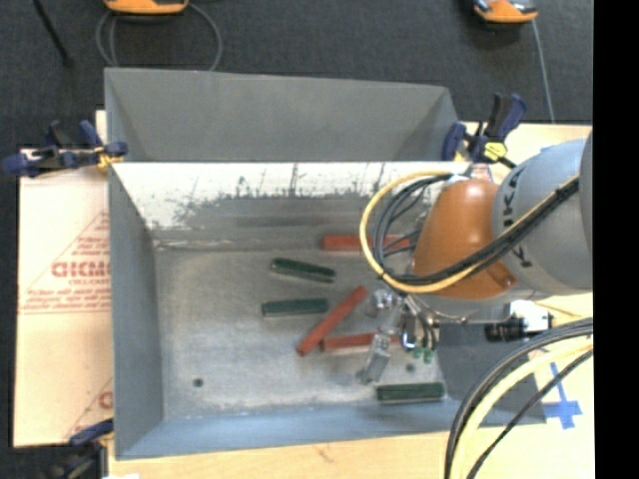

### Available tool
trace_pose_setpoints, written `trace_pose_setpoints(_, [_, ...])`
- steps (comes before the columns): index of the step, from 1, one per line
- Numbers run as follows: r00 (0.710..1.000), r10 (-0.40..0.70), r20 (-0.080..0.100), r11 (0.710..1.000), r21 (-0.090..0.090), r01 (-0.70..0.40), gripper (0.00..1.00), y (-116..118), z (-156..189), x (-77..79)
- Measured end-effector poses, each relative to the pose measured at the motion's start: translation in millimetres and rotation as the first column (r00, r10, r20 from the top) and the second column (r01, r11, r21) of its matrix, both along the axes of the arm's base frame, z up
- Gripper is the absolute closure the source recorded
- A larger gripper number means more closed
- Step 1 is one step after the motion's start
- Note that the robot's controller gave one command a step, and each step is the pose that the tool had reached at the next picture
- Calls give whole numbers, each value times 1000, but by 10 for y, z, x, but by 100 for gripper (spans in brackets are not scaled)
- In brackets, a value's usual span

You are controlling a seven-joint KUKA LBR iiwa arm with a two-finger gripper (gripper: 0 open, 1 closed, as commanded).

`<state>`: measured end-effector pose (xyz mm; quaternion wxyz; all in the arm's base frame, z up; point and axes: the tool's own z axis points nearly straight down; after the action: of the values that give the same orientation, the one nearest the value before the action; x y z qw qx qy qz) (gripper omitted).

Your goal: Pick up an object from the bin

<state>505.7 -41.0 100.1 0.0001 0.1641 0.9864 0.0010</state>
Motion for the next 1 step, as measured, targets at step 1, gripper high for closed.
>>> trace_pose_setpoints(1, [992, -129, -4, 992, 1, 129, 0, 58, -306, 34])
